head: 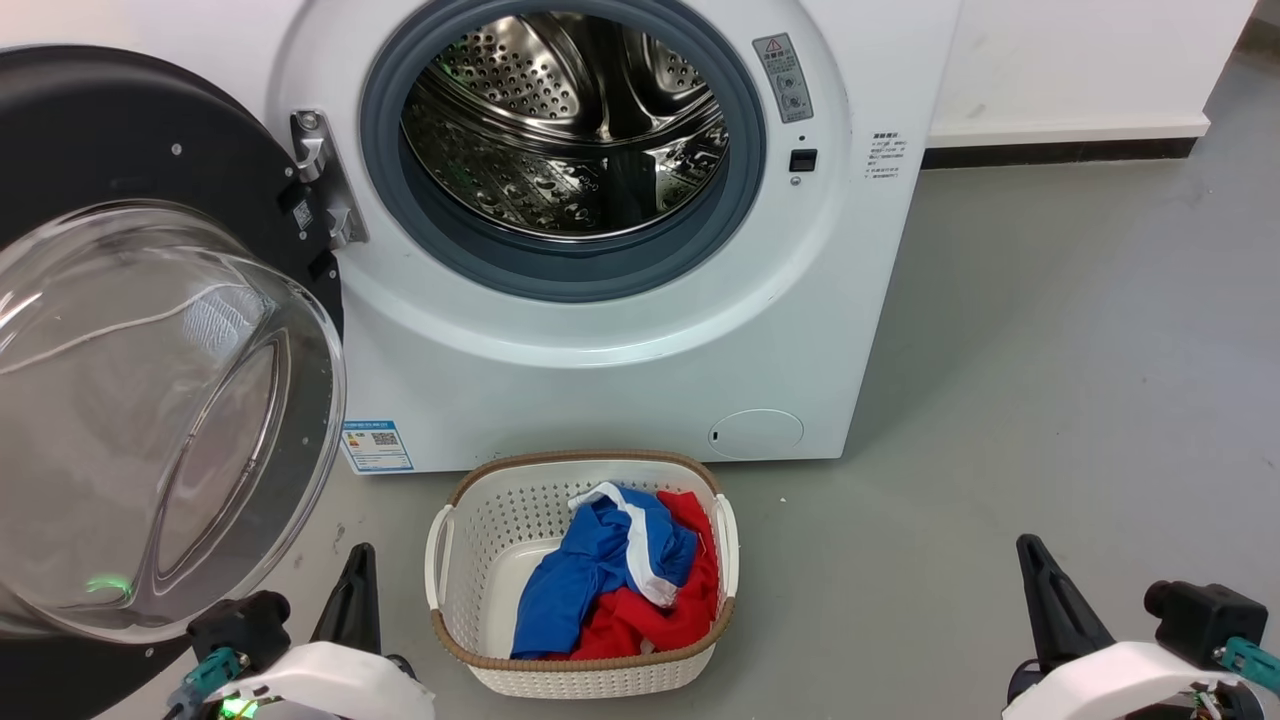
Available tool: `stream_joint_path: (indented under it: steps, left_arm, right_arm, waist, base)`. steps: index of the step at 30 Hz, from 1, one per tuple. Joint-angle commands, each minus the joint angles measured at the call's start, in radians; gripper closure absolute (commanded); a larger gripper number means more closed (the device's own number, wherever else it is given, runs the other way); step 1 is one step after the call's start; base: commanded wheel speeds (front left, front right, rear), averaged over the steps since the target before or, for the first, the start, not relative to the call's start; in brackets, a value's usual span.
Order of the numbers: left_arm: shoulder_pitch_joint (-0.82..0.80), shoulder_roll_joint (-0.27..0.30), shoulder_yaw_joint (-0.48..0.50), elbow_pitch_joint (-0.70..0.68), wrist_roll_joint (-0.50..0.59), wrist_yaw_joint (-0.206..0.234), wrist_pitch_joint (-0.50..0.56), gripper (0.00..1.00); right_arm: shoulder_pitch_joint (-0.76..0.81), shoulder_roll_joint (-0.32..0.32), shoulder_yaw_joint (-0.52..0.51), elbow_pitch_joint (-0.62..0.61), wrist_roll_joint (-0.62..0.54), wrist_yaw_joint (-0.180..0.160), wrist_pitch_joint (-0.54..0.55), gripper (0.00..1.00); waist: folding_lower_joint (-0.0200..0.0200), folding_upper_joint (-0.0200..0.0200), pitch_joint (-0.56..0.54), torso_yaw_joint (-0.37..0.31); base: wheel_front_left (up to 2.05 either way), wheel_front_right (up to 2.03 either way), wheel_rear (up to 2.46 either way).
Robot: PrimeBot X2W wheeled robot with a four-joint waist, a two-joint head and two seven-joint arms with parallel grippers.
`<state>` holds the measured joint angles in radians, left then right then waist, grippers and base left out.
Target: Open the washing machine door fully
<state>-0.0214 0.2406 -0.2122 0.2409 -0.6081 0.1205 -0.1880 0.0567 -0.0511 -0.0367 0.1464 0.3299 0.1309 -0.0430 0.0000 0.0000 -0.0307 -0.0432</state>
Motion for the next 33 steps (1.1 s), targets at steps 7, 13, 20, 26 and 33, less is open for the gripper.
stream_joint_path:
  steps: [7, 13, 20, 26, 33]
  left_arm:
    - [-0.039, -0.020, 0.051, -0.009, -0.134, -0.035, 0.038, 1.00]
    - [-0.044, -0.036, 0.076, -0.009, -0.212, -0.054, 0.062, 1.00]
    - [-0.050, -0.051, 0.103, -0.009, -0.297, -0.076, 0.087, 1.00]
    - [-0.054, -0.065, 0.125, -0.008, -0.364, -0.093, 0.108, 1.00]
    - [-0.060, -0.079, 0.149, -0.007, -0.438, -0.112, 0.131, 1.00]
  right_arm:
    - [-0.051, 0.000, -0.011, -0.001, 0.173, 0.000, 0.018, 1.00]
    - [-0.061, 0.000, -0.017, 0.008, 0.272, 0.000, 0.030, 1.00]
    - [-0.074, 0.000, -0.023, 0.017, 0.380, 0.000, 0.043, 1.00]
    - [-0.083, 0.001, -0.029, 0.025, 0.466, 0.000, 0.054, 1.00]
    - [-0.095, 0.001, -0.034, 0.033, 0.561, 0.000, 0.067, 1.00]
  waist:
    - [0.0000, 0.0000, 0.003, 0.003]
    - [0.0000, 0.0000, 0.004, 0.006]
    - [0.0000, 0.0000, 0.007, 0.008]
    - [0.0000, 0.0000, 0.008, 0.011]
    - [0.0000, 0.0000, 0.010, 0.013]
  base:
    - [0.00, 0.00, 0.00]
    - [0.00, 0.00, 0.00]
    - [0.00, 0.00, 0.00]
    - [0.00, 0.00, 0.00]
    - [0.00, 0.00, 0.00]
